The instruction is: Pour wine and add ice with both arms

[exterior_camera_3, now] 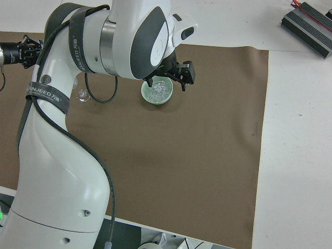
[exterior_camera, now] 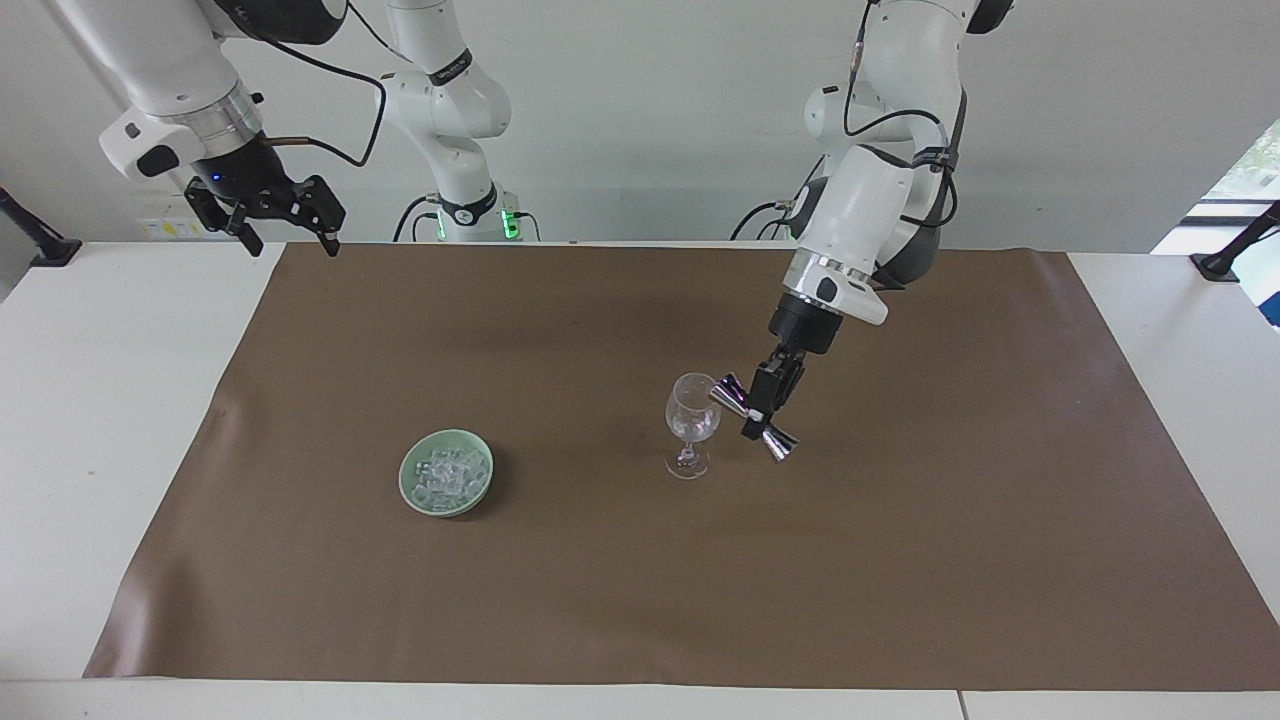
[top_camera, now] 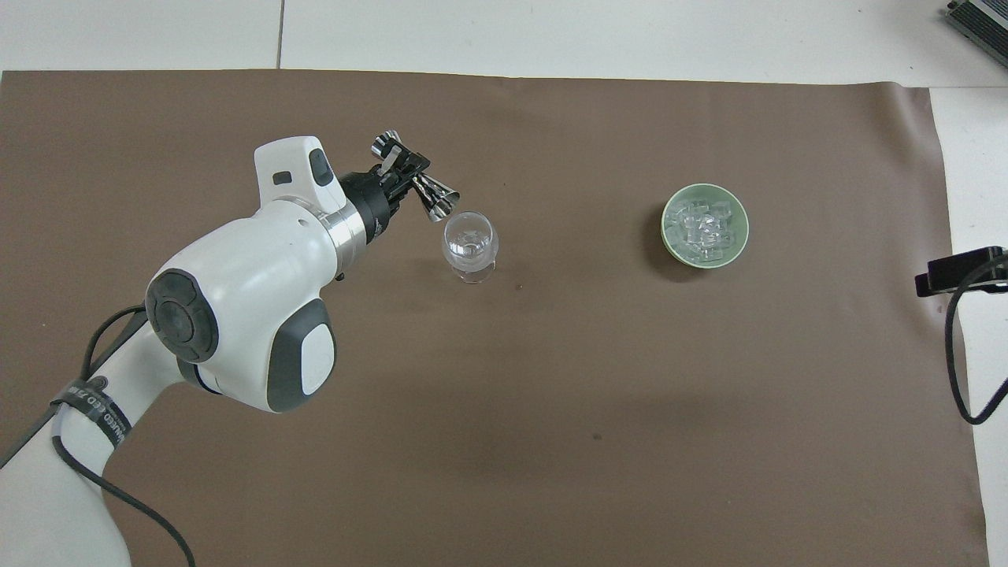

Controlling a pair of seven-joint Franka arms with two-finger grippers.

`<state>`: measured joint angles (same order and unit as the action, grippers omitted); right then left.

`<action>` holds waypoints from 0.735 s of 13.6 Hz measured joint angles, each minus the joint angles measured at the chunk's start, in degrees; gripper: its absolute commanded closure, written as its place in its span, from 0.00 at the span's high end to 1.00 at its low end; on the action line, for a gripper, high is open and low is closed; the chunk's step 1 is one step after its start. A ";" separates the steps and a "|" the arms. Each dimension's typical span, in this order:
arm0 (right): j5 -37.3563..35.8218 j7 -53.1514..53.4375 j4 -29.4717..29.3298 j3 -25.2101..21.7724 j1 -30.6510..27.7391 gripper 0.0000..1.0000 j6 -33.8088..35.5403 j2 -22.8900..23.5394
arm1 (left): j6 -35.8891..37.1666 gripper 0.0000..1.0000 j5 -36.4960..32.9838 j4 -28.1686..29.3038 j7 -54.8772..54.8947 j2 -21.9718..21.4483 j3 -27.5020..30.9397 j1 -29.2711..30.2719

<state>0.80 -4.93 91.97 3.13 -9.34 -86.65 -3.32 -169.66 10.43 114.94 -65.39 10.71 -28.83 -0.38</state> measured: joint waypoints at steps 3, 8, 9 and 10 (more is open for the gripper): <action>0.00 0.00 0.00 0.00 0.00 1.00 0.00 0.00 | 0.00 0.00 -0.02 -0.01 0.00 0.00 0.00 0.00; -0.01 0.00 0.00 -0.22 -0.15 1.00 0.00 0.00 | 0.02 0.00 -0.02 -0.01 0.00 0.00 0.00 0.00; -0.02 0.00 0.00 -0.33 -0.28 1.00 0.00 0.00 | 0.02 0.00 -0.02 -0.01 0.00 0.00 0.00 0.00; -0.03 0.00 0.00 -0.44 -0.39 1.00 0.00 0.00 | 0.06 0.00 -0.02 -0.01 0.00 0.00 0.00 0.00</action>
<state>0.77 -4.93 91.97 2.68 -9.74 -86.65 -3.32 -169.60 10.41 114.93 -65.39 10.71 -28.83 -0.38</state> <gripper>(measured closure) 0.000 0.780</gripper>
